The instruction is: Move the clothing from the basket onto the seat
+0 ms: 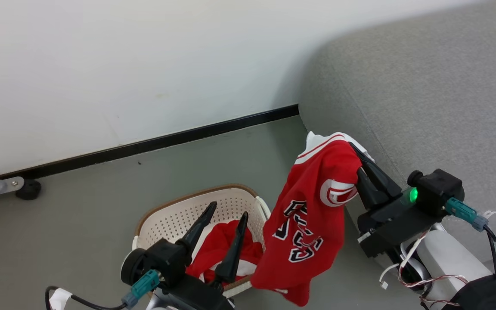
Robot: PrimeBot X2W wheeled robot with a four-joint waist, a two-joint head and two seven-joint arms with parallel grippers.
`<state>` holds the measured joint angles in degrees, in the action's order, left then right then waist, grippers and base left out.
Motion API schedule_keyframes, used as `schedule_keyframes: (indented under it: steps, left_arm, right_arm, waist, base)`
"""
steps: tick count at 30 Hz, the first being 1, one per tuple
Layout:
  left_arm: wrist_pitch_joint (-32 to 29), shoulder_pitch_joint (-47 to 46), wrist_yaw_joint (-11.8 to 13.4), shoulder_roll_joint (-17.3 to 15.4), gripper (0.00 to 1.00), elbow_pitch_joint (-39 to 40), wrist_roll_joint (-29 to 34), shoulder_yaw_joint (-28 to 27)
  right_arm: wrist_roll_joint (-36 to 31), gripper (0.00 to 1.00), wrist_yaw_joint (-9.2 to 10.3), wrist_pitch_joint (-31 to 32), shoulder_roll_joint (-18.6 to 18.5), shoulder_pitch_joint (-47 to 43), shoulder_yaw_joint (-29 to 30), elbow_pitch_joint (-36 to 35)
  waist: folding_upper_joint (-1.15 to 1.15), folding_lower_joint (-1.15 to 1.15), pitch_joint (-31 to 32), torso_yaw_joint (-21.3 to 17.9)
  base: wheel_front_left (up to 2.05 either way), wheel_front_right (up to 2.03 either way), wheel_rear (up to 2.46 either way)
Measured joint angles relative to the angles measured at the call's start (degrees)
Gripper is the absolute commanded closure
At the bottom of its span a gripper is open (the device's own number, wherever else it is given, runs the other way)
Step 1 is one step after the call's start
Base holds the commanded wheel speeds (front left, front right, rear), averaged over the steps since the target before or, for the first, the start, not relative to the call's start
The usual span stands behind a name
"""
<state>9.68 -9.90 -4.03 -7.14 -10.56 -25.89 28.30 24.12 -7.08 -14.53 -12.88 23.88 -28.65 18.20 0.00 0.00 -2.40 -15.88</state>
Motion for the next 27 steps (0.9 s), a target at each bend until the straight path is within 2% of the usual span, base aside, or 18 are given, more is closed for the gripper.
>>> schedule_keyframes:
  steps: [11,21,27]
  left_arm:
    - [-0.27,-0.04,-0.01,0.51,0.00,1.18,0.46,1.87]
    - [-1.08,-0.04,-0.02,0.75,0.00,1.45,0.85,3.23]
    - [-1.62,-0.15,-0.02,1.04,0.00,2.27,1.00,3.94]
  right_arm:
    - [-0.02,1.00,0.00,0.00,-2.74,-3.39,5.02,-3.13]
    - [0.01,1.00,0.00,0.00,-3.97,-3.75,9.82,-5.71]
    - [2.40,1.00,0.00,0.00,-5.05,-1.76,13.13,-5.52]
  waist:
    - [0.00,0.00,-0.82,-5.62]
    - [0.00,0.00,-1.35,-5.81]
    - [0.00,0.00,-2.49,-5.04]
  base:
    - [0.00,0.00,0.00]
    - [0.00,0.00,0.00]
    - [0.00,0.00,0.00]
